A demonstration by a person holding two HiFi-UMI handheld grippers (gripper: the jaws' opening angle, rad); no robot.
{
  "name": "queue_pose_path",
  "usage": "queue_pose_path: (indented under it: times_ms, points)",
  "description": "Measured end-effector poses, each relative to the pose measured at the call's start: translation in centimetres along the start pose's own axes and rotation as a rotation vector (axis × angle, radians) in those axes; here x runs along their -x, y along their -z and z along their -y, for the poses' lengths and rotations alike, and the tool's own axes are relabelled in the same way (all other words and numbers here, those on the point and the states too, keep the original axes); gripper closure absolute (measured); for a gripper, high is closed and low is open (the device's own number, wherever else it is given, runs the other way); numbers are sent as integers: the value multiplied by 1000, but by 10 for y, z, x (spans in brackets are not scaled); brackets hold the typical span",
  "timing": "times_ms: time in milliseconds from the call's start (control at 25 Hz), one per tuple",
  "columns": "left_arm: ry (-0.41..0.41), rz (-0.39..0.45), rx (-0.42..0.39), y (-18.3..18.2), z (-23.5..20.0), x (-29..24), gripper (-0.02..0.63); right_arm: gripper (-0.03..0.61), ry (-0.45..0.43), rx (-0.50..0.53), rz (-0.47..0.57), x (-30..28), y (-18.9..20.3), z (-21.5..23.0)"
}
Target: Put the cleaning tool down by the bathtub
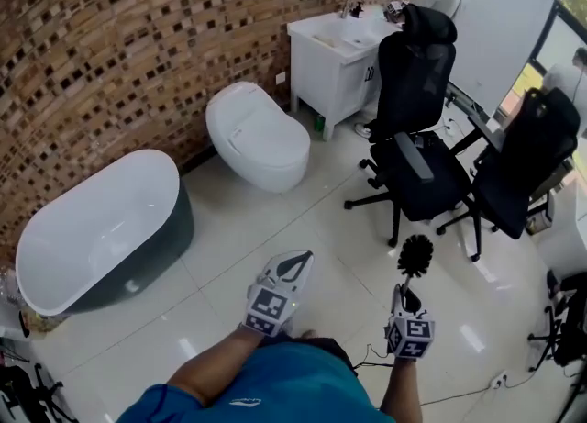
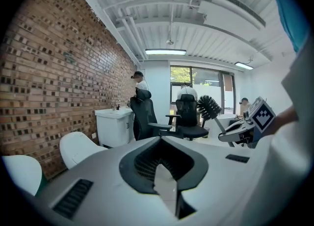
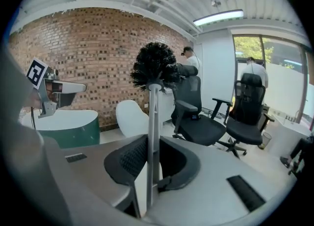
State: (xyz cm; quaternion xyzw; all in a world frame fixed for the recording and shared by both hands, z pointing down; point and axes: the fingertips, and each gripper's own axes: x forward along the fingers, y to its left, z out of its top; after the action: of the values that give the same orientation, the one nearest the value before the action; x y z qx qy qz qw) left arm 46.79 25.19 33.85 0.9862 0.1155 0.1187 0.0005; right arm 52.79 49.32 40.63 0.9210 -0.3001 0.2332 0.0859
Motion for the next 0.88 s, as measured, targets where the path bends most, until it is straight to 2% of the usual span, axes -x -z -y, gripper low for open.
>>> queue_pose_path:
  times_ms: [240,440,680,880]
  points:
    - [-88,-19,9,-1,25,18,614,511,-80,4,11,12,-10,14]
    - [-212,-25,19,-1,21,54,614,511,-207,34,-9,3,-10,-13]
    - [-375,-15,94,24,-24,123,614,511,-355,123,15,-3,-24,-101]
    - [-418,23,75,27,-61,170,614,511,-419,179,51,-13,-43,-169]
